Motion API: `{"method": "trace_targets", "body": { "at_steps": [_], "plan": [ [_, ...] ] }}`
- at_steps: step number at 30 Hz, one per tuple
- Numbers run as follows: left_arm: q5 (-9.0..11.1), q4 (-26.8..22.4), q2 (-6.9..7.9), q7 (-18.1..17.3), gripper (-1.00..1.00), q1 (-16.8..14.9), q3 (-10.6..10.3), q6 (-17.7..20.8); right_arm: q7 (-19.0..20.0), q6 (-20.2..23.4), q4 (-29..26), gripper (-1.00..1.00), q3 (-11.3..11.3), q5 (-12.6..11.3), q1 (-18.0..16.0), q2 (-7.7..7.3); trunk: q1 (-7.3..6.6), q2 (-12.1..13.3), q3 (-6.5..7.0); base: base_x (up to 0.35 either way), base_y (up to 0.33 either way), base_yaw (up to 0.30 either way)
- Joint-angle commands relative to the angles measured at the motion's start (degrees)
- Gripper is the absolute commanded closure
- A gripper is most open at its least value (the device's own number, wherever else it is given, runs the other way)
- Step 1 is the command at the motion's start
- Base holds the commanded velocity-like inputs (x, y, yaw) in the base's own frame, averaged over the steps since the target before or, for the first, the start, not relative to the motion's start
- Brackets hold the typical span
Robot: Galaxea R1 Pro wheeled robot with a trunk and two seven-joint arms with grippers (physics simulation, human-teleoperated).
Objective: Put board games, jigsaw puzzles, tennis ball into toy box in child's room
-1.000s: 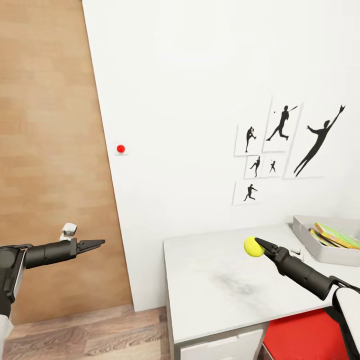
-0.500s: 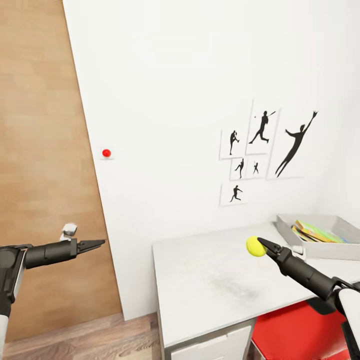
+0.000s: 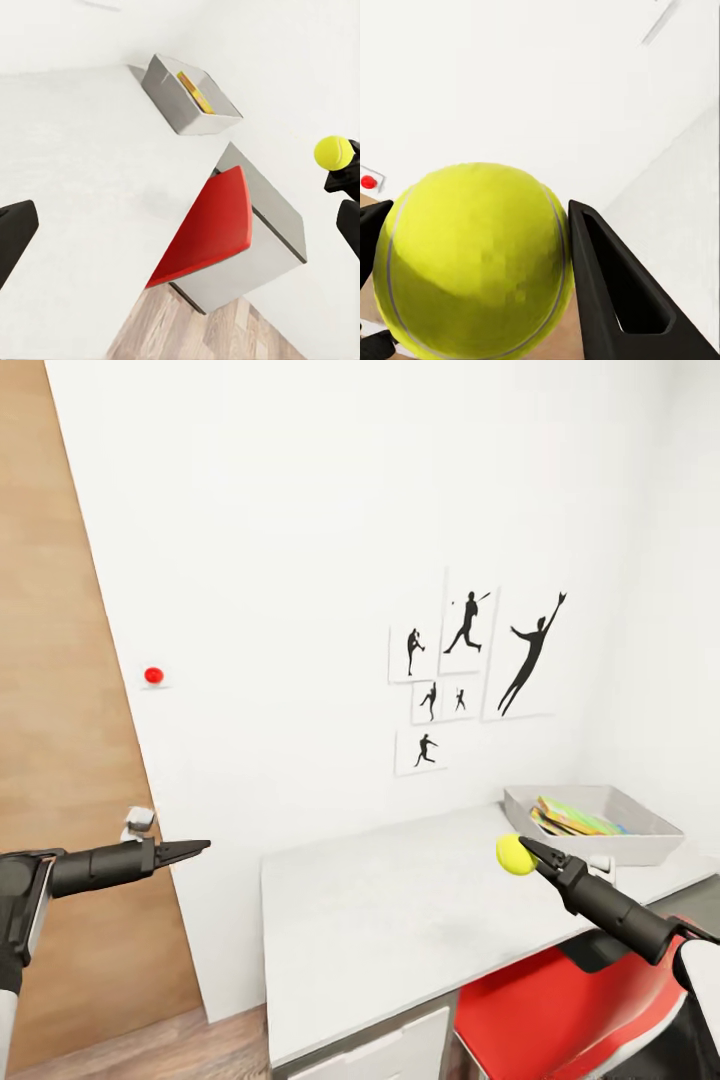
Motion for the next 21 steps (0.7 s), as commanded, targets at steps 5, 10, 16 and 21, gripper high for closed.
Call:
{"method": "trace_targets", "body": {
  "at_steps": [5, 10, 16, 21],
  "plan": [
    [-0.6, -0.1, -0.03, -0.5, -1.0, 0.0, 0.0, 0.5, 0.3, 0.2, 0.2, 1.0, -0.2, 0.3, 0.0, -0.04, 0.02, 0.0, 0.12, 0.0, -0.286, -0.064],
    [-0.6, -0.1, -0.06, -0.5, -1.0, 0.0, 0.0, 0.5, 0.3, 0.2, 0.2, 1.0, -0.4, 0.3, 0.0, -0.01, 0.02, 0.0, 0.14, 0.0, -0.288, -0.006],
    [-0.6, -0.2, -0.11, -0.5, -1.0, 0.0, -0.1, 0.5, 0.3, 0.2, 0.2, 1.0, -0.5, 0.3, 0.0, 0.02, 0.02, 0.0, 0.14, 0.029, -0.287, 0.0],
    [-0.6, -0.2, -0.11, -0.5, -1.0, 0.0, -0.1, 0.5, 0.3, 0.2, 0.1, 1.0, -0.5, 0.3, 0.0, 0.02, 0.02, 0.0, 0.14, 0.101, -0.279, 0.0]
  ]
}}
